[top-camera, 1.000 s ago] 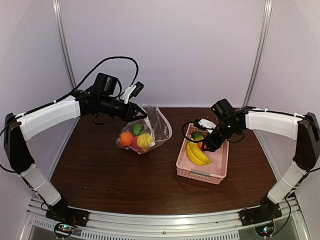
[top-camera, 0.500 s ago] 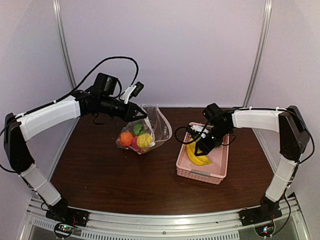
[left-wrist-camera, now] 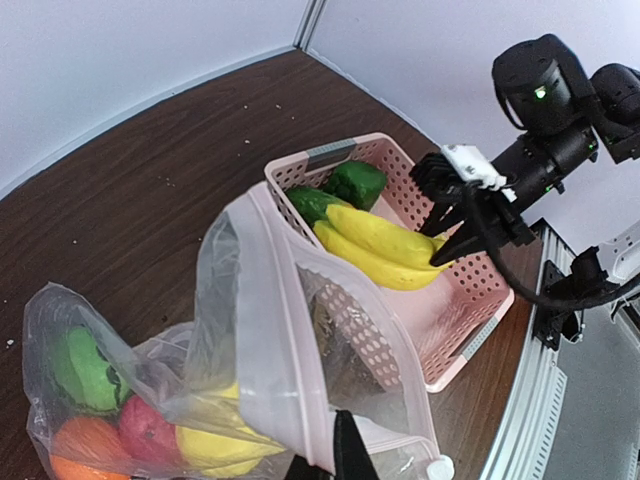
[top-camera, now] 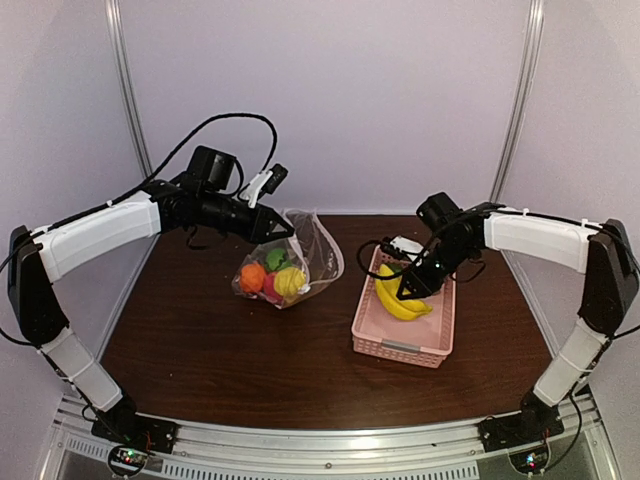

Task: Place the food in the zip-top bag and seal the zipper
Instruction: Pick up the fake fruit from the bin.

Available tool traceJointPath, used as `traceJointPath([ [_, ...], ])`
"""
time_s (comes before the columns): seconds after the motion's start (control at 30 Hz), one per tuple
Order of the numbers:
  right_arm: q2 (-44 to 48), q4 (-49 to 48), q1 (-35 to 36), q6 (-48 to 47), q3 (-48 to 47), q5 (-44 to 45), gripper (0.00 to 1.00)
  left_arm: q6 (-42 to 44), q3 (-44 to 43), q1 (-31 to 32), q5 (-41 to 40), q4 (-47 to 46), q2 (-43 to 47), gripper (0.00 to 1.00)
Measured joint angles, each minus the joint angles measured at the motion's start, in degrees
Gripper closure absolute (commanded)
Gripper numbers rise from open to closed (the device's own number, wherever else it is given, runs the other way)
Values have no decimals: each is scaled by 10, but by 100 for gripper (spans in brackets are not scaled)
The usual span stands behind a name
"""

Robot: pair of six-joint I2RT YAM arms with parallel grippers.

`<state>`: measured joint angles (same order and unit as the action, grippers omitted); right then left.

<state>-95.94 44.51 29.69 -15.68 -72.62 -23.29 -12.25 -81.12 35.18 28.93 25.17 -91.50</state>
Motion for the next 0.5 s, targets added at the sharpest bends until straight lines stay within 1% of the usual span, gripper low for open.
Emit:
traceJointPath([
  [0.17, 67, 25, -5, -18, -7, 2, 88, 1, 0, 0, 1, 2, 0, 100],
  [0.33, 97, 30, -6, -28, -33, 2, 88, 2, 0, 0, 11, 2, 0, 100],
  [0.5, 116, 12, -6, -30, -53, -51, 90, 4, 0, 0, 19, 2, -3, 100],
])
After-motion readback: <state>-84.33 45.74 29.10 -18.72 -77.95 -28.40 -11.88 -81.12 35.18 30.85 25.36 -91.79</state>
